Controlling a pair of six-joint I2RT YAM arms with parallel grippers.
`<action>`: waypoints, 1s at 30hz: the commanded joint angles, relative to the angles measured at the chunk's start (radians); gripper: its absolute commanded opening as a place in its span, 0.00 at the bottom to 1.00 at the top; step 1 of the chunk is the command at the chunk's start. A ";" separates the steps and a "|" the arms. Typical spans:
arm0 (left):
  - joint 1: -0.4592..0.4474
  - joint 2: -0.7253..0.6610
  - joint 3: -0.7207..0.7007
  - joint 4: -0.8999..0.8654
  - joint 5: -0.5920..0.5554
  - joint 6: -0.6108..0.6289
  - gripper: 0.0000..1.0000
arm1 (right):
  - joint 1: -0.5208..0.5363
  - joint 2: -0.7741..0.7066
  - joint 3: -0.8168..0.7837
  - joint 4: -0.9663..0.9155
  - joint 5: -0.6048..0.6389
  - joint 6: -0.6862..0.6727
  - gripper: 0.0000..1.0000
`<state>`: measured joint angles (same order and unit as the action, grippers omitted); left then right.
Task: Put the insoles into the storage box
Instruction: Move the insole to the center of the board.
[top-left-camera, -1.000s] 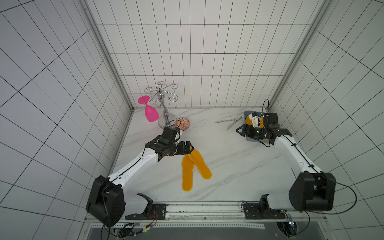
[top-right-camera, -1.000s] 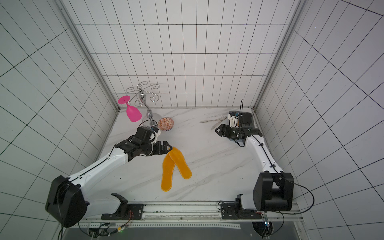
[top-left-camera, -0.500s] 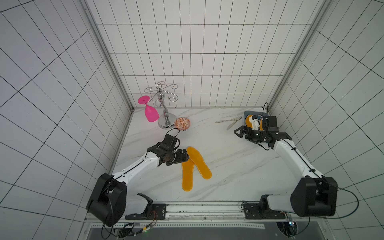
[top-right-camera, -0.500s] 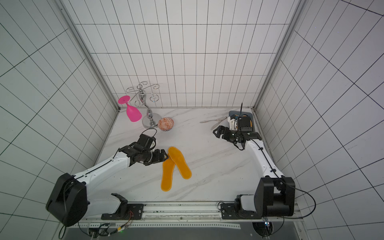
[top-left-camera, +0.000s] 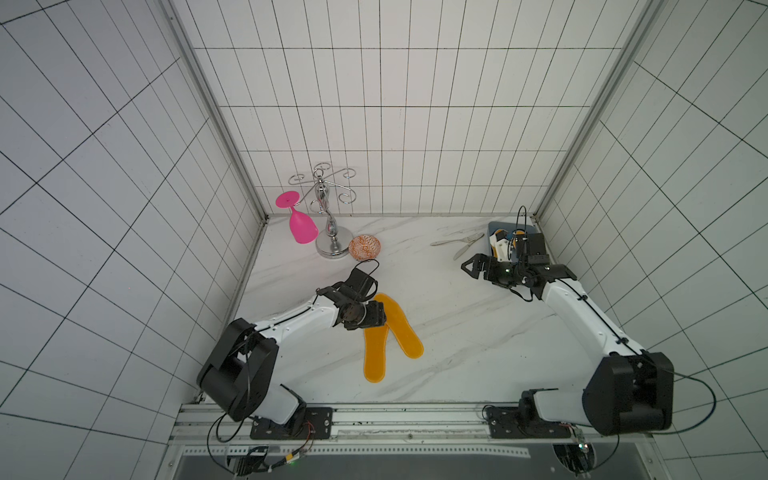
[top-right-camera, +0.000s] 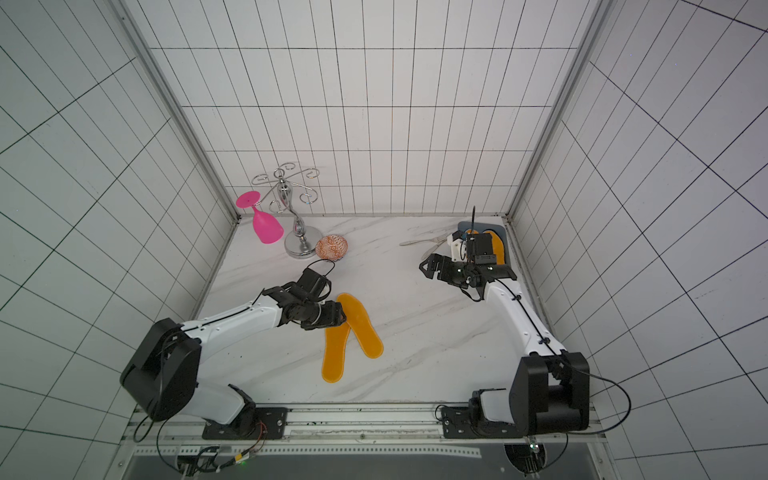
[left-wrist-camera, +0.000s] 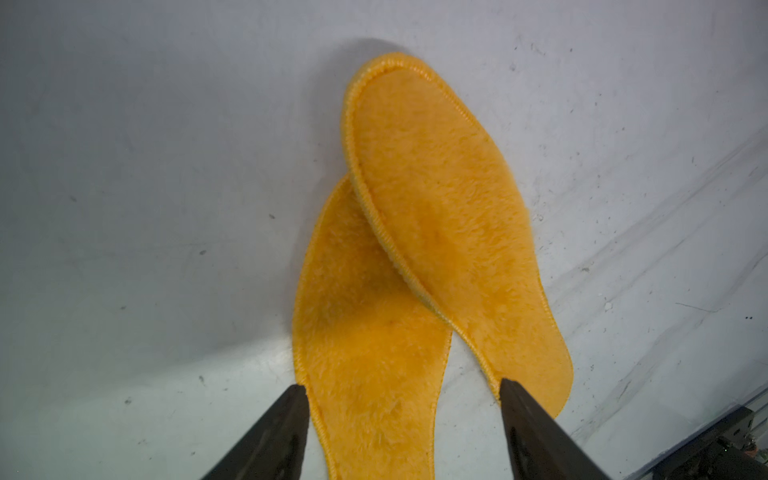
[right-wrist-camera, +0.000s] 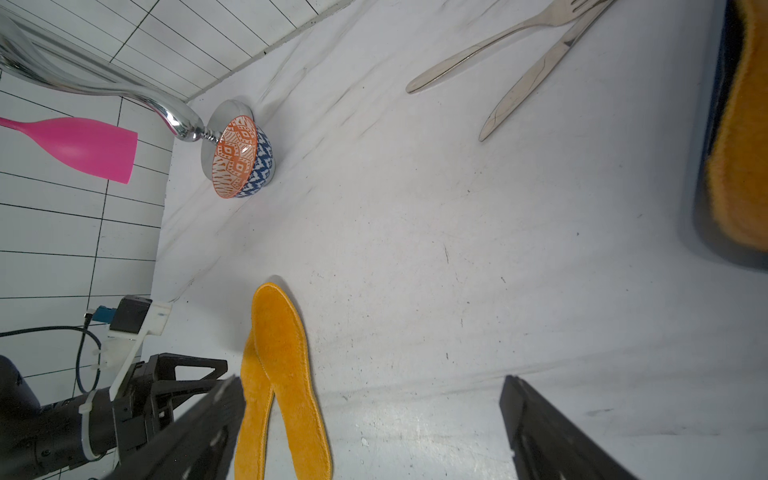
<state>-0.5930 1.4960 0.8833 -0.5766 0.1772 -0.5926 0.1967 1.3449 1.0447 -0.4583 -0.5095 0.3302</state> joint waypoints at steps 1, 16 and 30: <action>-0.048 0.042 0.059 -0.044 -0.104 0.070 0.71 | 0.007 -0.016 -0.033 -0.012 0.015 -0.010 0.99; -0.103 0.153 0.166 -0.125 -0.327 0.167 0.56 | 0.008 -0.006 -0.037 -0.018 0.011 -0.019 0.99; -0.140 0.197 0.196 -0.181 -0.361 0.209 0.53 | 0.006 0.002 -0.037 -0.016 0.001 -0.022 0.99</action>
<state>-0.7185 1.7069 1.0752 -0.7296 -0.1551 -0.4061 0.1967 1.3453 1.0355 -0.4664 -0.5087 0.3225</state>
